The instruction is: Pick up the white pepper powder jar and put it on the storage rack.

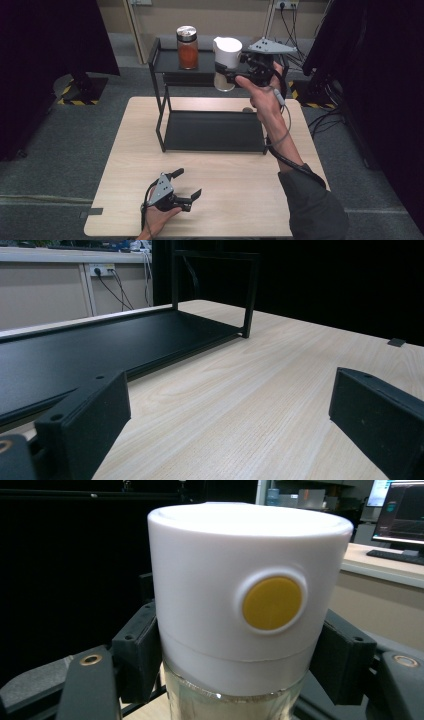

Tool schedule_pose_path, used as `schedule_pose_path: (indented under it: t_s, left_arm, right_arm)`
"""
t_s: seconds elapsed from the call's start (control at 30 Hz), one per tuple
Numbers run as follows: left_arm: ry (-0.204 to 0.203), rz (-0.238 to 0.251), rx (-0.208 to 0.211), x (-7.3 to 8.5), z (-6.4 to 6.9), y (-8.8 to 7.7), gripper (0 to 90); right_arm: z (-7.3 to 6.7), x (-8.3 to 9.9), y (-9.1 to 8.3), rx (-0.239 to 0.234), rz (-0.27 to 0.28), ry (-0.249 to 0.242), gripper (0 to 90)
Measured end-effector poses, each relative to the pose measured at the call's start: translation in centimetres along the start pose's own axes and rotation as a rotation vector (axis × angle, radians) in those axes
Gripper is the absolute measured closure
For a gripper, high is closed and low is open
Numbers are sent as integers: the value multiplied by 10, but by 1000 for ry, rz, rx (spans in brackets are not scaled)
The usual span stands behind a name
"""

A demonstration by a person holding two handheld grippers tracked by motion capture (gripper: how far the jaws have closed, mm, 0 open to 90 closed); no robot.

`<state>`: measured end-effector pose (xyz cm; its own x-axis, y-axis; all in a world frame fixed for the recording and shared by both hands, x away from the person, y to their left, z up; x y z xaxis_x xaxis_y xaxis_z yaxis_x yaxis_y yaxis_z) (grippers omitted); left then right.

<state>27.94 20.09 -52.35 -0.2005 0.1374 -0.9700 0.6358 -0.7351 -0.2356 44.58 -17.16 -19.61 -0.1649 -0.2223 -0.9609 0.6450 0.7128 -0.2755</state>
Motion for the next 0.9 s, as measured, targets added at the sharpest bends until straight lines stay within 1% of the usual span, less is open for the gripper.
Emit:
schedule_pose_path:
  t_s: [0.17, 0.23, 0.37, 0.5, 0.7, 0.8, 0.9]
  left_arm:
    - [-1, 0, 0, 0, 0, 0, 24]
    - [-4, 0, 2, 0, 0, 0, 24]
    - [-3, -1, 2, 0, 0, -1, 24]
    - [-2, 0, 4, 0, 0, 0, 24]
    - [1, 2, 6, 0, 1, -1, 24]
    - [2, 3, 3, 0, 1, -1, 24]
    - [1, 4, 3, 0, 1, -1, 24]
  right_arm:
    - [3, -14, 6, 41, -6, 9, 308]
    - [3, -20, 10, 69, -12, 6, 308]
    - [5, -26, 19, 104, -20, 13, 308]
    - [7, -29, 28, 141, -19, 26, 308]
    - [12, -29, 40, 184, -14, 34, 308]
    - [14, -29, 45, 203, -14, 34, 308]
    - [17, -29, 51, 210, -17, 35, 308]
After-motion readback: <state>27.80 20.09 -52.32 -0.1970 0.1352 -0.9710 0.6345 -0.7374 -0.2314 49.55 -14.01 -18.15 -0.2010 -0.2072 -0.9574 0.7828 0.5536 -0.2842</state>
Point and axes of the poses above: each handheld gripper's, and its own axes: y roughly forward along the jaws, x roughly out of its underside, z roughly to its right, the point moved 7 cm from there along y, roughly forward along the jaws, and after that the axes turned 7 degrees about -z, right-handed, at the moved point
